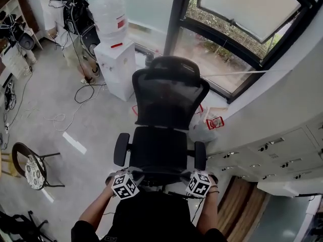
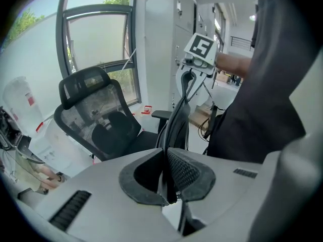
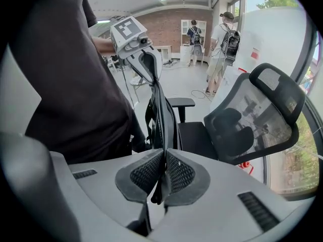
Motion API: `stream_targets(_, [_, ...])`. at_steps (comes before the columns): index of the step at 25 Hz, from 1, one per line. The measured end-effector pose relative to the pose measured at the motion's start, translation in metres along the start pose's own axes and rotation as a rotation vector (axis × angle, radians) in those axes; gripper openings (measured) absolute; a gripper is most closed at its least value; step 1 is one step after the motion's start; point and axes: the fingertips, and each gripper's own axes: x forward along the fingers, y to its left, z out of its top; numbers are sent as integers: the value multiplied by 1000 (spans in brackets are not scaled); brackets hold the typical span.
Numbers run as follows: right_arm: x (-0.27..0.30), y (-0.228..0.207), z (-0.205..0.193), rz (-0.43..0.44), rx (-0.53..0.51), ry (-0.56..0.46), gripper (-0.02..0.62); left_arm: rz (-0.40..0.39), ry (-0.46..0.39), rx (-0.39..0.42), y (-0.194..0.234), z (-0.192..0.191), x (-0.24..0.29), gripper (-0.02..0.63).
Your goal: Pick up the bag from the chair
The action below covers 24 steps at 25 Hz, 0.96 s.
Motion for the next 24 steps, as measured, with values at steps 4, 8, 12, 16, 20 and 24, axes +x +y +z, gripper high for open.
stream_targets(4, [0,6,-2,12,-9,-3,15,-8,-12,18,-5,2,-4,28])
stream_targets(8, [-3,10,-2,16,-11,-7,15,-8,-15,18,-6,3,-4,28])
stream_targets(12, [-2,16,-4,24,-10,0,15,-17,-19,13,-12,0,-4,28])
stream_targets(16, [-2,20,-6,26,-9,1,15,-19,-16,25,-16,0,-5,28])
stream_targets(20, [-3,29,-12,36,-1,0,15,-24,-16,33,-24,0,-4,28])
stream_targets(24, [-4,37,-17,52,3,10,15,-33,-16,32,-35,0,-4,28])
